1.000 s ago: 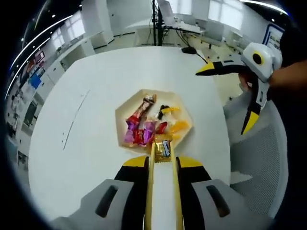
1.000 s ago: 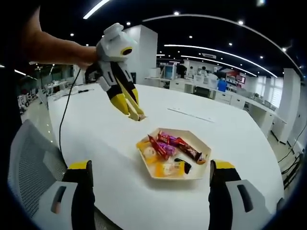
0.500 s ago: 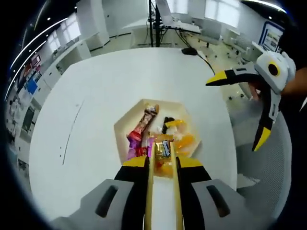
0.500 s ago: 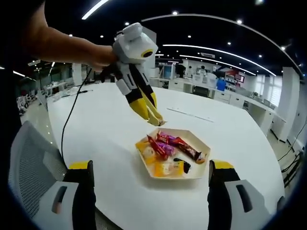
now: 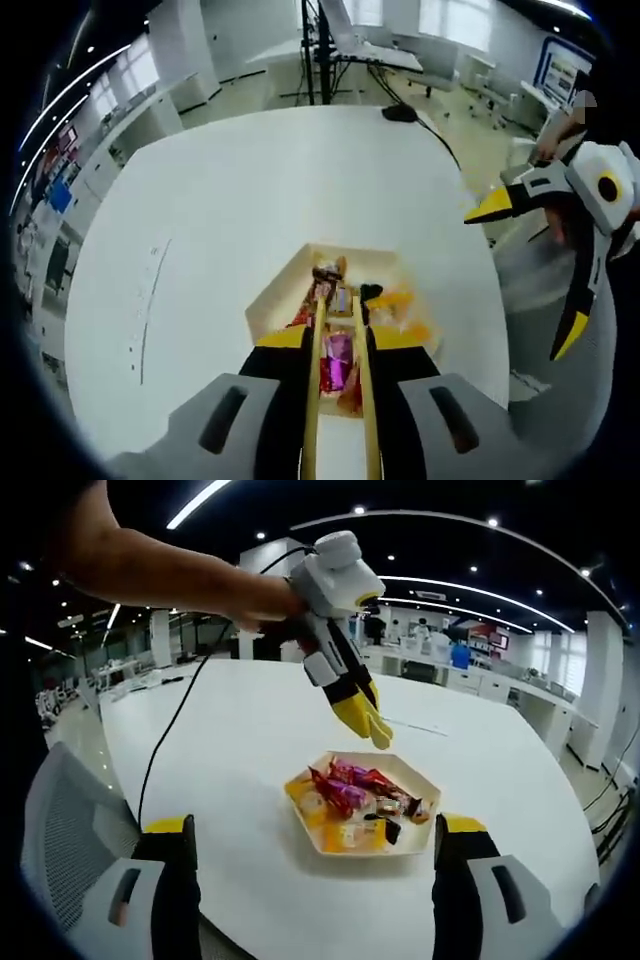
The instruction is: Place the target food into the container with the food tongs after gripping and lifting it, then release it inside without dropping or visibly crushing the food.
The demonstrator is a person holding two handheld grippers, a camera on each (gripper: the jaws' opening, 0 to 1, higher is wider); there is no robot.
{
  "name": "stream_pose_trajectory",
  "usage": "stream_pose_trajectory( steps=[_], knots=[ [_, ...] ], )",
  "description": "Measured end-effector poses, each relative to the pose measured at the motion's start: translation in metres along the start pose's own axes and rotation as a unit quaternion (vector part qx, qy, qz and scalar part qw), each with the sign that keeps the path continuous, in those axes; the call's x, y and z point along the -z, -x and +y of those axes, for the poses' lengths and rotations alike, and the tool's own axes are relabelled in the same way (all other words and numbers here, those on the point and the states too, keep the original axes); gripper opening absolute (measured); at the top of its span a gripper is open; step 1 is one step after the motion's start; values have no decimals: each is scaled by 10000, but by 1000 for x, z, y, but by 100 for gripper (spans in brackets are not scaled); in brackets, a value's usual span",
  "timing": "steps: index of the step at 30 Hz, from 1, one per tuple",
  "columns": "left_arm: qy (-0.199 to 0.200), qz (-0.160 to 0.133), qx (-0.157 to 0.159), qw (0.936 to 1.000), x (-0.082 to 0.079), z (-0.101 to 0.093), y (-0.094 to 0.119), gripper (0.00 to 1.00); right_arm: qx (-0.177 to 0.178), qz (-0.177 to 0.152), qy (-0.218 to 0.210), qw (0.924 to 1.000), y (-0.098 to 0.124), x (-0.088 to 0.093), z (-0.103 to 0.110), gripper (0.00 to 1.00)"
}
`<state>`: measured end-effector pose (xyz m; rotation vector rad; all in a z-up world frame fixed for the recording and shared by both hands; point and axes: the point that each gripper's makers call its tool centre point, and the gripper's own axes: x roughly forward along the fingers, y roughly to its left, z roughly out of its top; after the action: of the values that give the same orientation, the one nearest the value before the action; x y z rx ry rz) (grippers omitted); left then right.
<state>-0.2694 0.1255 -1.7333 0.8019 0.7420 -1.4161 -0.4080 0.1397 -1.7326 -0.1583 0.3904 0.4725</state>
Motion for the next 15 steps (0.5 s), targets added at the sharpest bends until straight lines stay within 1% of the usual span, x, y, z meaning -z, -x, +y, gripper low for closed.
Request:
stream_pose_trajectory(
  steps=[1,3,5,8,9,13,15],
  knots=[
    [13,15,-25,10000,0,2,-2,17,3,-1,-2,10000,0,0,0,97],
    [47,33,30,10000,0,2,-6,18,11,-5,-17,10000,0,0,-1,97],
    [11,37,12,10000,0,1,-6,18,19,-19,-21,10000,1,0,-1,97],
    [-32,26,23,10000,-2,-2,-3,18,22,-32,-72,10000,1,0,-3,96],
    [-67,-17,11,10000,-4,-2,-1,18,13,-40,-74,10000,1,-1,-2,97],
    [-114,-45,9,9999,-2,-4,5,18,11,-46,-61,10000,1,-1,-2,96],
    [-130,-155,49,9998,-3,-6,10,18,37,-45,-78,10000,1,-1,-3,96]
  ],
)
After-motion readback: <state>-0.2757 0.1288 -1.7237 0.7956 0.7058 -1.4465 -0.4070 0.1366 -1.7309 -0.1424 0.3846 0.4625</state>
